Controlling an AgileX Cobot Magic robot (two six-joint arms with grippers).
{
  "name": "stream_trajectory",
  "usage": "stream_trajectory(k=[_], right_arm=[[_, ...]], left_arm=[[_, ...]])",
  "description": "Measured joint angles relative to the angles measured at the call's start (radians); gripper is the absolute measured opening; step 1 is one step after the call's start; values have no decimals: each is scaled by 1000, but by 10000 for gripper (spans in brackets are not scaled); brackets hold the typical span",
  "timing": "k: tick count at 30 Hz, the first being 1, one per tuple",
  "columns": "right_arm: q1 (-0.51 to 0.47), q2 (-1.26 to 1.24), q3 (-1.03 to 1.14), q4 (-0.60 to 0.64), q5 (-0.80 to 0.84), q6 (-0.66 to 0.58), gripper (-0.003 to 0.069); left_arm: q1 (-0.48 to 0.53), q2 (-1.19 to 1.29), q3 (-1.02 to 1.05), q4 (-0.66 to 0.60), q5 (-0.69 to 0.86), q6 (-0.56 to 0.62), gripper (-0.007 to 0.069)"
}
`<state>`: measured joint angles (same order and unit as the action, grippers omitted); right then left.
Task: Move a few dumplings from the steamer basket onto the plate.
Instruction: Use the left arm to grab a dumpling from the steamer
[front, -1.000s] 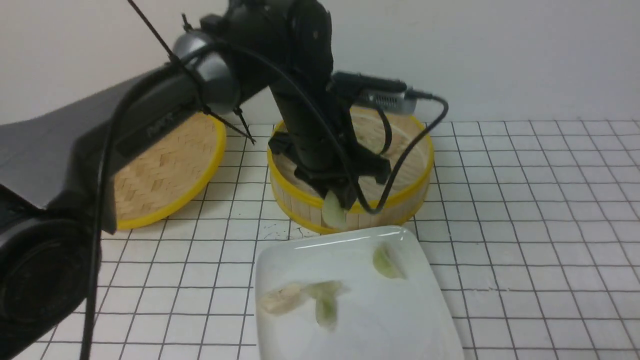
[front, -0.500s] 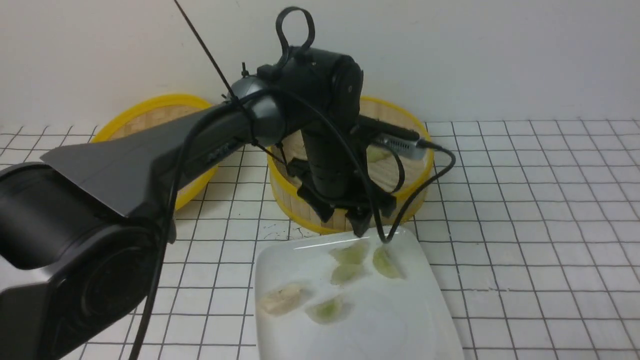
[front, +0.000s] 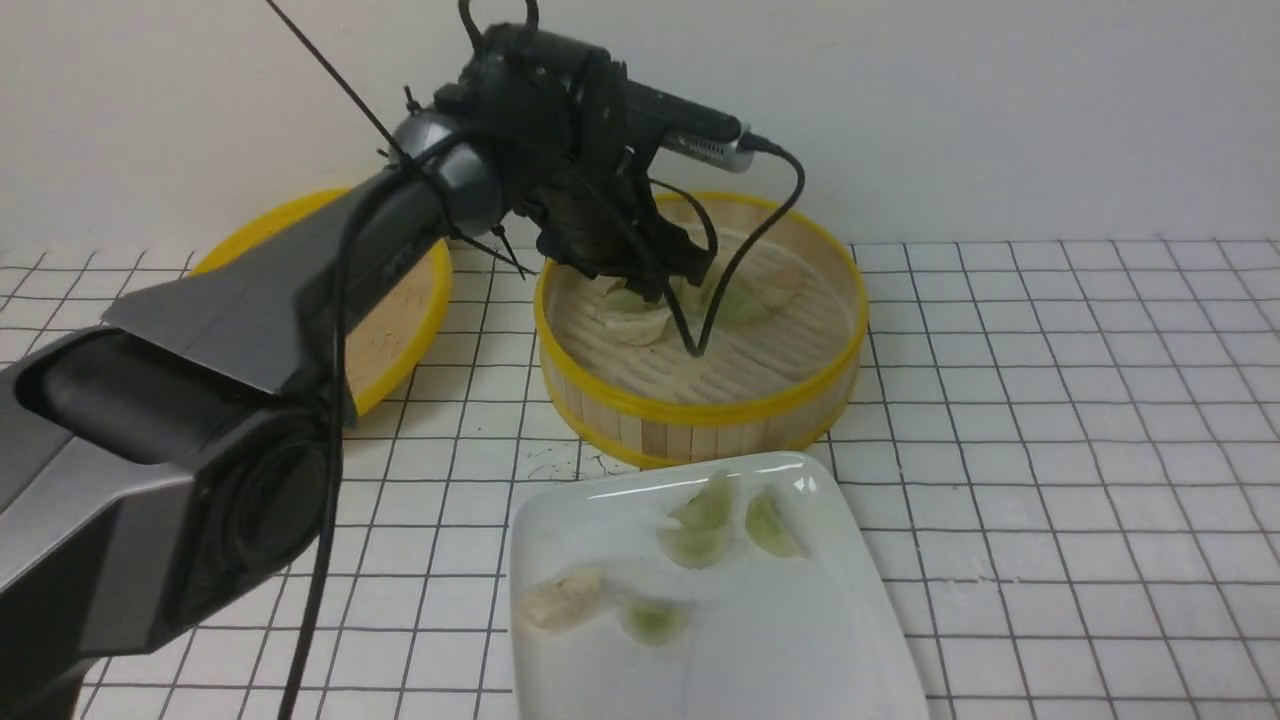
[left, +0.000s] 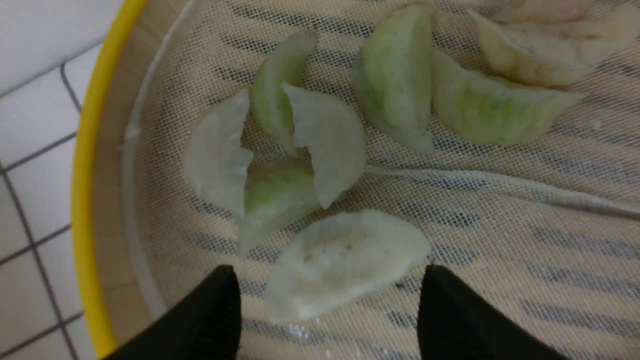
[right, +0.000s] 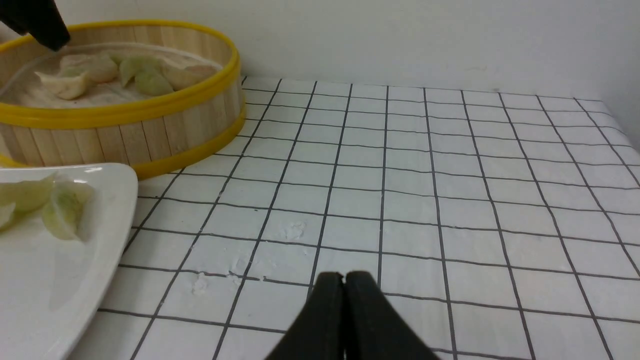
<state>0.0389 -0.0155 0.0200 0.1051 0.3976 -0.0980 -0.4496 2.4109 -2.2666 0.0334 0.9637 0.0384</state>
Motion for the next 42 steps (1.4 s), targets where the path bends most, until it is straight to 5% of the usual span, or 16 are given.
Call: stream_trajectory(k=[19,23,42], right_arm=[[0,0,0,0,0,0,-15],[0,0,0,0,0,0,-15],[0,0,0,0,0,0,-15]], left_arm=[[-11,99,-10,91,-73,78,416],[-12,104,-19,97,-8,77,263],[-54,-154,5,42,265,78,206]])
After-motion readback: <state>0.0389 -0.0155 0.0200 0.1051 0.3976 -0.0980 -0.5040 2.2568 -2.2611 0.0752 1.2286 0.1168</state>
